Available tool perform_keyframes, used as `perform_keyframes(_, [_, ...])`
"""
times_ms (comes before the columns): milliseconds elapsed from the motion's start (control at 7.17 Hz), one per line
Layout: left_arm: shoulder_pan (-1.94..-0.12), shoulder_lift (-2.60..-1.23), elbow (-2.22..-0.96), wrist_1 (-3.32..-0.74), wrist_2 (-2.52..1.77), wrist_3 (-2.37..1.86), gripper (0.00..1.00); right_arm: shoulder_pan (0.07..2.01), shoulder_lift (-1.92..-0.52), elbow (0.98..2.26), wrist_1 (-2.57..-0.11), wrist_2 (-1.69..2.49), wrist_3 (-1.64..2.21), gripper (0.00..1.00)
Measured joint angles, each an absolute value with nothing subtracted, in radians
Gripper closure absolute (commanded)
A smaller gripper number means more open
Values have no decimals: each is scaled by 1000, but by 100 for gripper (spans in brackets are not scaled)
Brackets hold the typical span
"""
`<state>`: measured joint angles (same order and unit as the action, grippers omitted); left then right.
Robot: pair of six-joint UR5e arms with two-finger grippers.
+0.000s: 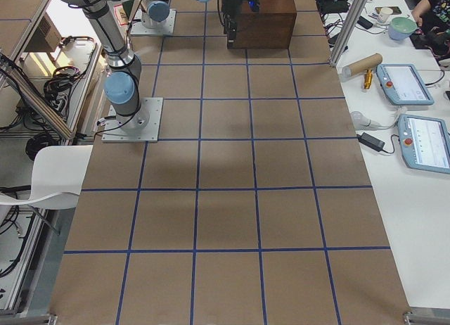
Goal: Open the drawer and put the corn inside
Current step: 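Hook the left gripper onto the white drawer handle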
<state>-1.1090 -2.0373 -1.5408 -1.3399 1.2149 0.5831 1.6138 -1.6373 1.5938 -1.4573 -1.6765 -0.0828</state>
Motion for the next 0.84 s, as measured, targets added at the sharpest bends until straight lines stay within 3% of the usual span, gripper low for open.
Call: perform_keyframes(837, [-1093,-2054,-1537,-1339,1221,590,0,1614,-1637,1594,-1457,-1676,-83,0])
